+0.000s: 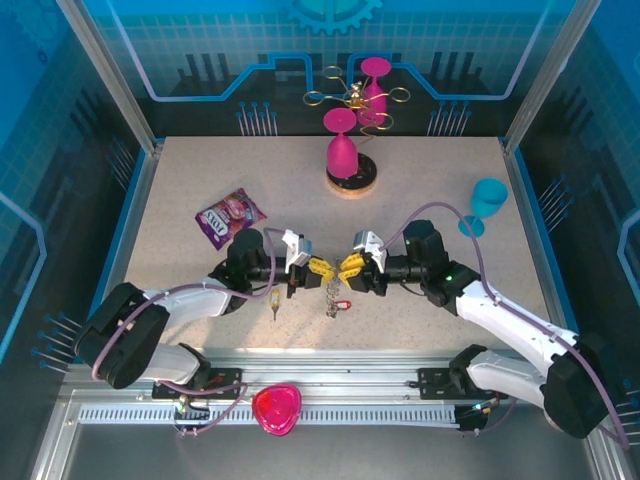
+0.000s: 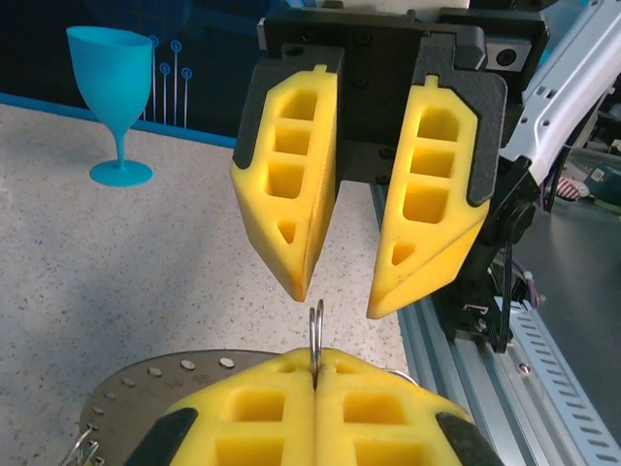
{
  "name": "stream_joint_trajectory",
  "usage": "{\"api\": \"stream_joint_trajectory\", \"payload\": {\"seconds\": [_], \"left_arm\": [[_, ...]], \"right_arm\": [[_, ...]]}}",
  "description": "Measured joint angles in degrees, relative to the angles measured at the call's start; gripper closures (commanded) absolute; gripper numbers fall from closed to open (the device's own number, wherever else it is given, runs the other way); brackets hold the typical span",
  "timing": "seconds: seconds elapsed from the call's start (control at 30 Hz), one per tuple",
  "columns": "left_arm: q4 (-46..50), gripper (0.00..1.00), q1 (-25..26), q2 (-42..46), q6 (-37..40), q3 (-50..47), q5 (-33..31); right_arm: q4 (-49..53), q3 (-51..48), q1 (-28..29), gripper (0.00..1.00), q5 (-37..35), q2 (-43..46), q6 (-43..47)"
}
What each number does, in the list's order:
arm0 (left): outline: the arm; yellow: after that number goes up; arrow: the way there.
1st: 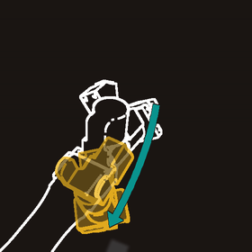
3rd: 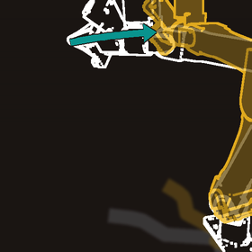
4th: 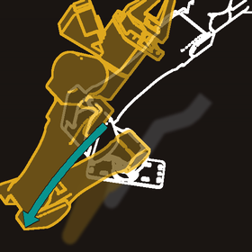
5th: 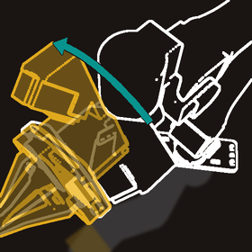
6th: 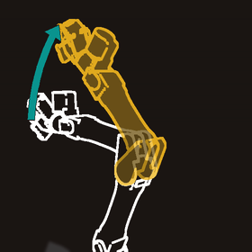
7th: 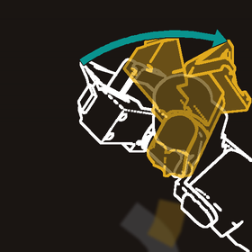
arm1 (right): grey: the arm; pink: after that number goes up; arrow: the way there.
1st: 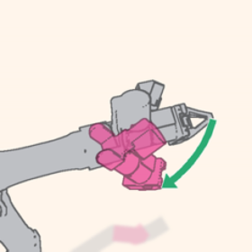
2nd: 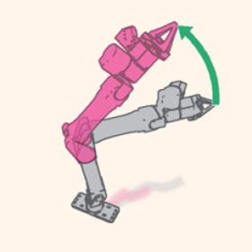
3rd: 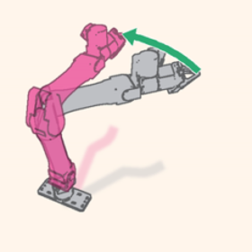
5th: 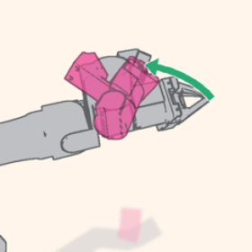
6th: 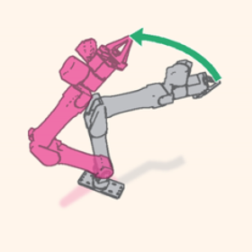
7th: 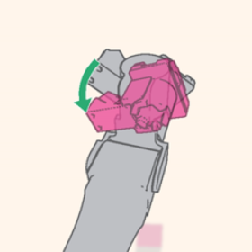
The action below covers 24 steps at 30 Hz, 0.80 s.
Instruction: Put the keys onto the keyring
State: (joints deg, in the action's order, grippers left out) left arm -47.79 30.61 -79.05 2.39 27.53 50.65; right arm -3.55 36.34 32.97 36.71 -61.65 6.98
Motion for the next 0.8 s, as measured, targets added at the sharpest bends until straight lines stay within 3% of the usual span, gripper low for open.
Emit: {"api": "stream_joint_trajectory", "payload": {"seconds": [0.43, 0.57, 0.6, 0.7, 0.8], "left_arm": [[-3.5, 1.0, 0.0, 0.0, -2.1, 0.0, 1.6], [-3.7, 1.0, -0.1, -0.2, -2.6, -0.2, 1.7], [-3.8, 1.0, -0.2, -0.3, -2.6, -0.4, 1.7], [-3.9, 0.77, -0.2, -0.4, -2.4, -0.7, 1.5], [-2.9, 0.72, 0.0, 0.0, -1.8, -0.7, 0.2]], "right_arm": [[-5.0, 0.0, 0.1, 0.82, 1.9, -2.3, -1.0], [-5.2, 0.0, 0.1, 1.0, 3.1, -2.9, -0.8], [-5.1, 0.0, 0.1, 1.0, 3.3, -3.0, -0.8], [-4.3, 0.4, 0.1, 1.0, 3.5, -3.7, -0.7], [-0.6, 1.7, 0.3, 1.0, 2.7, -3.8, 0.7]]}}
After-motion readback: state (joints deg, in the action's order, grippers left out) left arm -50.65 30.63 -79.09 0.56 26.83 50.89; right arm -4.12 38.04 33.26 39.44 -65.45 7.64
